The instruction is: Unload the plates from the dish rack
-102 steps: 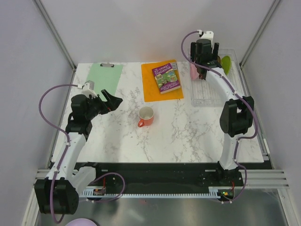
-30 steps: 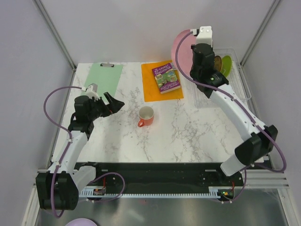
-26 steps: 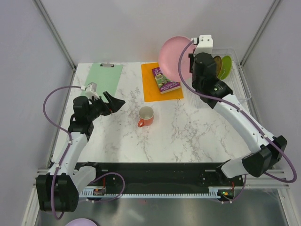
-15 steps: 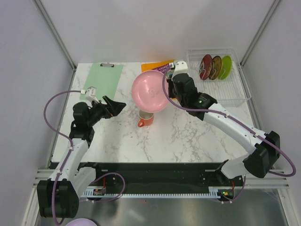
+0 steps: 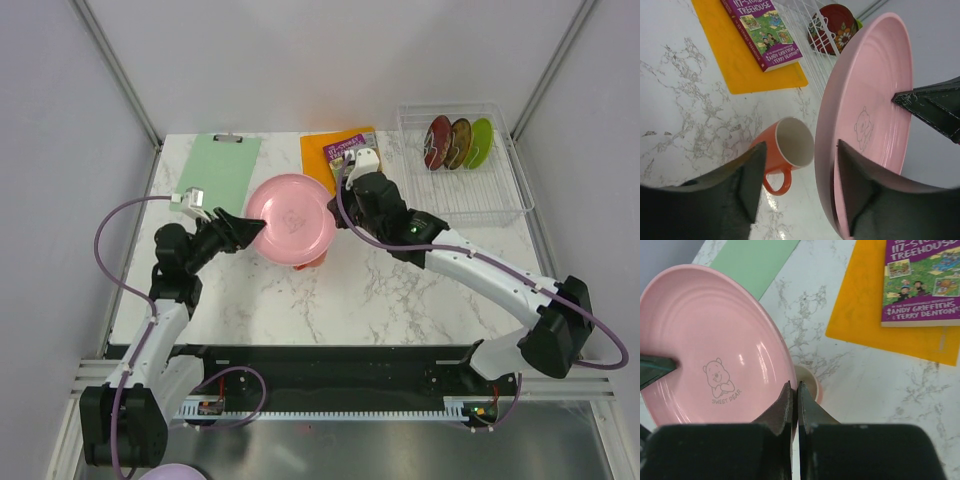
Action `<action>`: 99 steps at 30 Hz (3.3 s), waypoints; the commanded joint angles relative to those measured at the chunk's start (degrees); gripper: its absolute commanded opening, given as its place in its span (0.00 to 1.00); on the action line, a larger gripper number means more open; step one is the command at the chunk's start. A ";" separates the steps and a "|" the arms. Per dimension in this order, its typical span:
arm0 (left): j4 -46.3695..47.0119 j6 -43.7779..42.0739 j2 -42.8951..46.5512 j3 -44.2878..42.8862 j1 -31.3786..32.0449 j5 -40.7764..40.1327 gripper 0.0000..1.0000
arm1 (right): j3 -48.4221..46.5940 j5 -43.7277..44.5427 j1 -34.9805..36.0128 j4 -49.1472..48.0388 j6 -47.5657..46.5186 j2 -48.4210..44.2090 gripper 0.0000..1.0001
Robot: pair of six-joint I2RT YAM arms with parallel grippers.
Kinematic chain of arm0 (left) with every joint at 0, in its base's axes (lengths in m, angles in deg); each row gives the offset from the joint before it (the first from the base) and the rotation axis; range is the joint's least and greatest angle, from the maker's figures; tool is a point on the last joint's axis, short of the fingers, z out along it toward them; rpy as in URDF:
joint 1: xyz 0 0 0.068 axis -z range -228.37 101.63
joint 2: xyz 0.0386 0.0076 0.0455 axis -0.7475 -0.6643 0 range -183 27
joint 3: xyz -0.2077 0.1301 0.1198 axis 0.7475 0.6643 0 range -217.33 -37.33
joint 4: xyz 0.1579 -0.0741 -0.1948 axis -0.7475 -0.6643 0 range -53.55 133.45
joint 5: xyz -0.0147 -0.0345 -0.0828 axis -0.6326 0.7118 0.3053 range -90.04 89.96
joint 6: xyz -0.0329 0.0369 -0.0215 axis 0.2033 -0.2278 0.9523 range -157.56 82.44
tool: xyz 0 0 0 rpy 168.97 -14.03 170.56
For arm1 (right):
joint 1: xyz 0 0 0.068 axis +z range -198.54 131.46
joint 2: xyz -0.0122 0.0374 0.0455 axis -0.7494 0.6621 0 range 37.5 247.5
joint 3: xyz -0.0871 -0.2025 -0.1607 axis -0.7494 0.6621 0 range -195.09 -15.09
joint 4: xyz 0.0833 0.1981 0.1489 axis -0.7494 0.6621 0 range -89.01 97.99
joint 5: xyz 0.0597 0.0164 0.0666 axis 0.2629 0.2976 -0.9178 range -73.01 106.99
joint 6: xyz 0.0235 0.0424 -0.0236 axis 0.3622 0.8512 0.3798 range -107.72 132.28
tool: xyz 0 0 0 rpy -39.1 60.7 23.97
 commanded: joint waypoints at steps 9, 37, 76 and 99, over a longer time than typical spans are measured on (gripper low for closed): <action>-9.94 -2.57 3.38 -3.22 0.30 -10.25 0.02 | 0.15 -6.48 0.30 -5.04 3.10 0.36 0.44; -30.80 1.82 2.69 0.28 0.13 -45.26 0.02 | 15.18 9.37 -7.60 3.31 -3.41 -14.85 0.86; -19.63 -11.62 -0.37 -9.02 0.21 -12.06 0.83 | -27.87 19.48 -37.75 1.38 -15.80 31.28 0.83; -10.93 -12.68 -8.74 -8.15 0.21 -8.43 0.83 | -46.34 13.41 -41.88 -2.84 -24.33 52.12 0.18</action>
